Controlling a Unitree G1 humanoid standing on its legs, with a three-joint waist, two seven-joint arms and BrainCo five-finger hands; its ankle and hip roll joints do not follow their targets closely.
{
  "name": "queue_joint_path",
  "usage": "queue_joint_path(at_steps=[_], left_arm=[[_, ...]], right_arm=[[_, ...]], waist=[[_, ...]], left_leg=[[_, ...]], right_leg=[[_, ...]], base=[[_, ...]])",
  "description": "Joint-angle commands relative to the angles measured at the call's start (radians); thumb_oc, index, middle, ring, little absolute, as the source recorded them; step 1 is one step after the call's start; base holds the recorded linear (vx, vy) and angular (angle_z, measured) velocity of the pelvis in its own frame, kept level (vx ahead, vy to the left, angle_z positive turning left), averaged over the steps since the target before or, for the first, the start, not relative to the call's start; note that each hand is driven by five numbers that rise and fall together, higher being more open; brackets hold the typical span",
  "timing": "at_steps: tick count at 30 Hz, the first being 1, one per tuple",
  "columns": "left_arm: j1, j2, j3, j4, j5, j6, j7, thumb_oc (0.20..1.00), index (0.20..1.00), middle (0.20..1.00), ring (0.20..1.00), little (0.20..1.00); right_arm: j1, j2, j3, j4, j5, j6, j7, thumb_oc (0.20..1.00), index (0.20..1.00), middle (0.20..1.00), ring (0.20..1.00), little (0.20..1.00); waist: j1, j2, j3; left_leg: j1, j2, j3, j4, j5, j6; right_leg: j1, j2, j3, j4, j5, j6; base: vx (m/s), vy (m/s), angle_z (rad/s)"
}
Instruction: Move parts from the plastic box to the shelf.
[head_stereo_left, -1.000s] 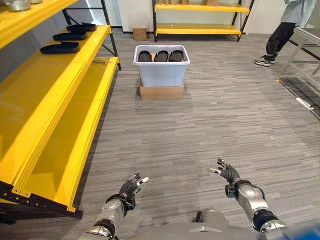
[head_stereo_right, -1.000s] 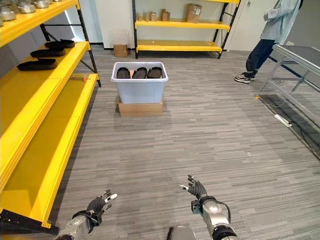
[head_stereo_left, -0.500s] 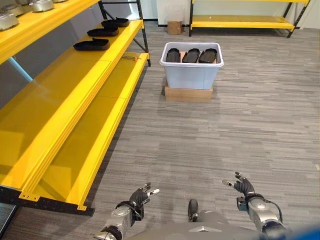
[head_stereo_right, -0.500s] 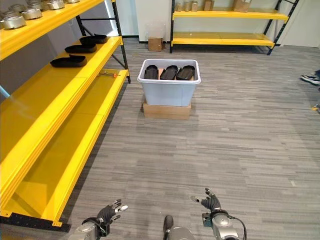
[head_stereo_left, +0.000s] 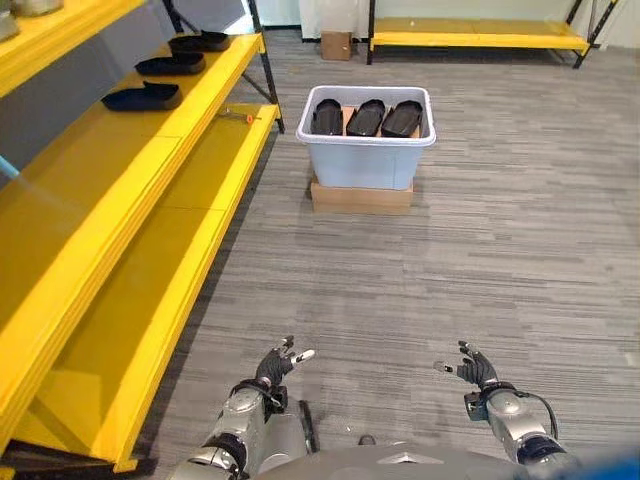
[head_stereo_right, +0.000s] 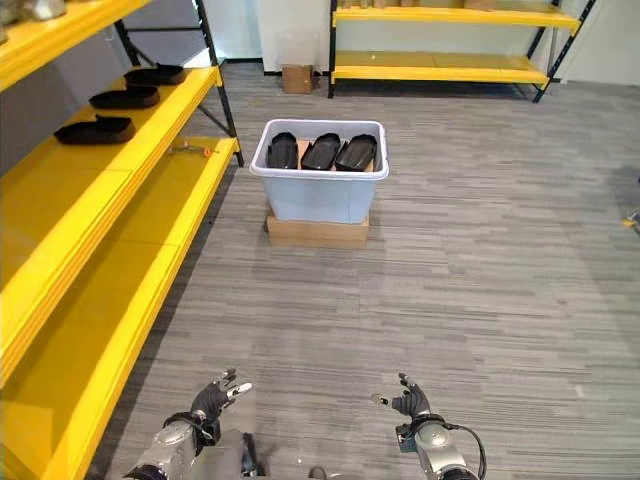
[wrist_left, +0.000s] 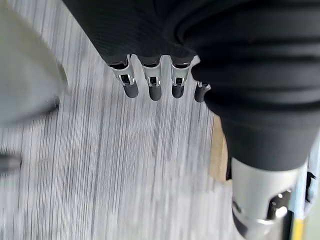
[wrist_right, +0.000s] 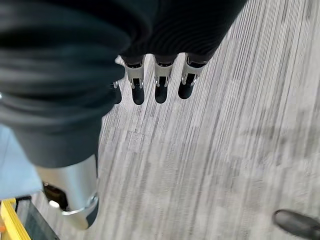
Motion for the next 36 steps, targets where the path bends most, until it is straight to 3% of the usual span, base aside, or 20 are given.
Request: queue_joint_path(at_steps=[1, 4, 9, 10, 11, 16, 20, 24, 25, 27, 28, 30, 31, 33, 34, 35, 36], left_arm=[[-0.016, -0.001, 0.021, -0.032, -0.076, 0.000, 0.031, 1.000, 1.000, 1.000, 1.000, 1.000], [-0.015, -0.001, 0.045, -0.025, -0.072, -0.002, 0.033, 1.000, 1.000, 1.000, 1.000, 1.000], [-0.002, 0.002, 0.073, -0.007, -0.071, -0.013, 0.040, 1.000, 1.000, 1.000, 1.000, 1.000], [0.012, 0.005, 0.091, 0.016, -0.089, -0.015, -0.050, 1.000, 1.000, 1.000, 1.000, 1.000], [0.019, 0.004, 0.091, 0.018, -0.086, -0.017, -0.065, 1.000, 1.000, 1.000, 1.000, 1.000], [0.020, 0.018, 0.053, 0.032, -0.043, -0.018, -0.068, 1.000, 1.000, 1.000, 1.000, 1.000], [0.012, 0.033, 0.020, 0.071, 0.031, -0.042, -0.054, 1.000, 1.000, 1.000, 1.000, 1.000], [-0.006, 0.053, -0.030, 0.088, 0.049, -0.044, -0.025, 1.000, 1.000, 1.000, 1.000, 1.000], [-0.008, 0.056, -0.032, 0.092, 0.044, -0.040, -0.015, 1.000, 1.000, 1.000, 1.000, 1.000], [-0.008, 0.060, -0.033, 0.096, 0.049, -0.033, -0.011, 1.000, 1.000, 1.000, 1.000, 1.000], [-0.001, 0.060, -0.033, 0.097, 0.056, -0.037, -0.007, 1.000, 1.000, 1.000, 1.000, 1.000], [0.005, 0.055, -0.036, 0.101, 0.045, -0.036, -0.012, 1.000, 1.000, 1.000, 1.000, 1.000], [0.014, 0.047, -0.044, 0.105, 0.078, -0.040, -0.011, 1.000, 1.000, 1.000, 1.000, 1.000], [0.014, 0.045, -0.057, 0.105, 0.097, -0.047, -0.009, 1.000, 1.000, 1.000, 1.000, 1.000], [0.001, 0.050, -0.064, 0.099, 0.102, -0.021, -0.019, 1.000, 1.000, 1.000, 1.000, 1.000], [0.001, 0.050, -0.064, 0.099, 0.102, -0.021, -0.019, 1.000, 1.000, 1.000, 1.000, 1.000], [-0.004, 0.054, -0.067, 0.096, 0.109, -0.014, -0.026, 1.000, 1.000, 1.000, 1.000, 1.000]], right_arm=[[0.013, -0.043, 0.011, -0.005, 0.017, -0.007, 0.022, 1.000, 1.000, 1.000, 1.000, 1.000], [0.008, -0.039, 0.035, 0.022, 0.024, -0.012, 0.028, 1.000, 1.000, 1.000, 1.000, 1.000], [0.008, -0.038, 0.062, 0.027, 0.004, -0.022, 0.045, 1.000, 1.000, 1.000, 1.000, 1.000], [0.010, -0.044, 0.075, 0.010, -0.122, -0.035, 0.035, 1.000, 1.000, 1.000, 1.000, 1.000], [0.014, -0.050, 0.083, 0.011, -0.145, -0.046, 0.044, 1.000, 1.000, 1.000, 1.000, 1.000], [0.032, -0.034, 0.101, -0.022, -0.120, -0.049, 0.078, 1.000, 1.000, 1.000, 1.000, 1.000], [0.020, -0.002, 0.142, -0.051, -0.119, -0.068, 0.079, 1.000, 1.000, 1.000, 1.000, 1.000], [-0.006, 0.016, 0.170, -0.118, -0.096, -0.066, 0.085, 1.000, 1.000, 1.000, 1.000, 1.000], [-0.019, 0.023, 0.184, -0.141, -0.095, -0.061, 0.073, 1.000, 1.000, 1.000, 1.000, 1.000], [-0.029, 0.026, 0.192, -0.158, -0.078, -0.051, 0.054, 1.000, 1.000, 1.000, 1.000, 1.000], [-0.041, 0.032, 0.195, -0.167, -0.068, -0.036, 0.040, 1.000, 1.000, 1.000, 1.000, 1.000], [-0.057, 0.032, 0.195, -0.173, -0.069, -0.029, 0.023, 1.000, 1.000, 1.000, 1.000, 1.000], [-0.071, 0.040, 0.193, -0.178, -0.083, -0.025, 0.006, 1.000, 1.000, 1.000, 1.000, 1.000], [-0.079, 0.041, 0.187, -0.189, -0.105, -0.020, -0.016, 1.000, 1.000, 1.000, 1.000, 1.000], [-0.071, 0.033, 0.176, -0.223, -0.117, 0.002, -0.036, 1.000, 1.000, 1.000, 1.000, 1.000], [-0.071, 0.033, 0.176, -0.223, -0.117, 0.002, -0.036, 1.000, 1.000, 1.000, 1.000, 1.000], [-0.061, 0.028, 0.171, -0.232, -0.127, 0.003, -0.047, 1.000, 1.000, 1.000, 1.000, 1.000]], waist=[[0.035, -0.002, -0.026], [0.057, 0.013, -0.020], [0.068, 0.014, -0.004], [0.066, 0.017, -0.010], [0.068, 0.024, -0.013], [0.082, 0.010, -0.028], [0.097, 0.001, -0.051], [0.108, -0.016, -0.064], [0.118, -0.020, -0.067], [0.128, -0.022, -0.067], [0.138, -0.016, -0.061], [0.142, -0.001, -0.050], [0.126, 0.020, -0.023], [0.112, 0.032, -0.006], [0.097, 0.023, 0.005], [0.096, 0.023, 0.007], [0.091, 0.010, 0.009]], left_leg=[[0.140, -0.027, 0.016, -0.202, 0.169, 0.013], [0.102, 0.014, -0.003, -0.374, 0.275, 0.002], [0.070, 0.034, -0.030, -0.376, 0.282, 0.001], [0.077, 0.036, -0.020, -0.344, 0.274, 0.006], [0.076, 0.036, -0.023, -0.314, 0.270, 0.007], [0.087, -0.026, -0.063, -0.198, 0.199, 0.027], [0.146, -0.067, -0.078, -0.224, 0.154, 0.061], [0.179, -0.106, -0.080, -0.248, 0.133, 0.104], [0.186, -0.137, -0.095, -0.265, 0.127, 0.133], [0.192, -0.152, -0.093, -0.263, 0.115, 0.148], [0.208, -0.155, -0.094, -0.257, 0.101, 0.160], [0.234, -0.147, -0.093, -0.260, 0.094, 0.164], [0.267, -0.136, -0.106, -0.260, 0.081, 0.171], [0.289, -0.128, -0.121, -0.266, 0.076, 0.171], [0.316, -0.131, -0.135, -0.280, 0.059, 0.165], [0.318, -0.131, -0.136, -0.281, 0.058, 0.165], [0.331, -0.137, -0.134, -0.287, 0.046, 0.165]], right_leg=[[-0.078, -0.024, 0.018, 0.038, 0.066, 0.116], [-0.025, -0.018, 0.043, 0.030, 0.048, 0.121], [0.013, -0.033, 0.093, 0.059, 0.013, 0.135], [0.018, -0.043, 0.110, 0.089, -0.030, 0.141], [0.012, -0.040, 0.115, 0.108, -0.042, 0.137], [0.043, -0.043, 0.134, 0.133, -0.070, 0.139], [0.047, -0.053, 0.124, 0.197, -0.098, 0.158], [0.001, -0.075, 0.102, 0.391, -0.014, 0.192], [-0.025, -0.079, 0.100, 0.521, 0.047, 0.211], [-0.051, -0.100, 0.070, 0.638, 0.088, 0.237], [-0.114, -0.134, 0.036, 0.788, 0.125, 0.252], [-0.165, -0.151, 0.021, 0.853, 0.129, 0.249], [-0.337, -0.128, 0.032, 0.915, 0.156, 0.244], [-0.427, -0.109, 0.029, 0.881, 0.139, 0.234], [-0.409, -0.123, -0.006, 0.659, 0.102, 0.226], [-0.407, -0.123, -0.007, 0.658, 0.101, 0.225], [-0.394, -0.138, -0.024, 0.527, 0.117, 0.226]], base=[[0.34, 0.118, -0.18], [0.36, 0.122, -0.24], [0.31, 0.161, -0.61], [0.45, 0.312, -0.69], [0.51, 0.359, -0.51], [0.33, 0.223, -0.23], [0.30, 0.223, 0.14], [0.24, 0.214, 0.06], [0.19, 0.217, 0.06], [0.14, 0.164, -0.06], [0.10, 0.121, -0.08], [0.11, 0.093, -0.30], [0.08, 0.027, -0.29], [0.17, -0.084, -0.09], [0.23, -0.140, 0.15], [0.28, -0.174, 0.54], [0.31, -0.222, 0.40]])
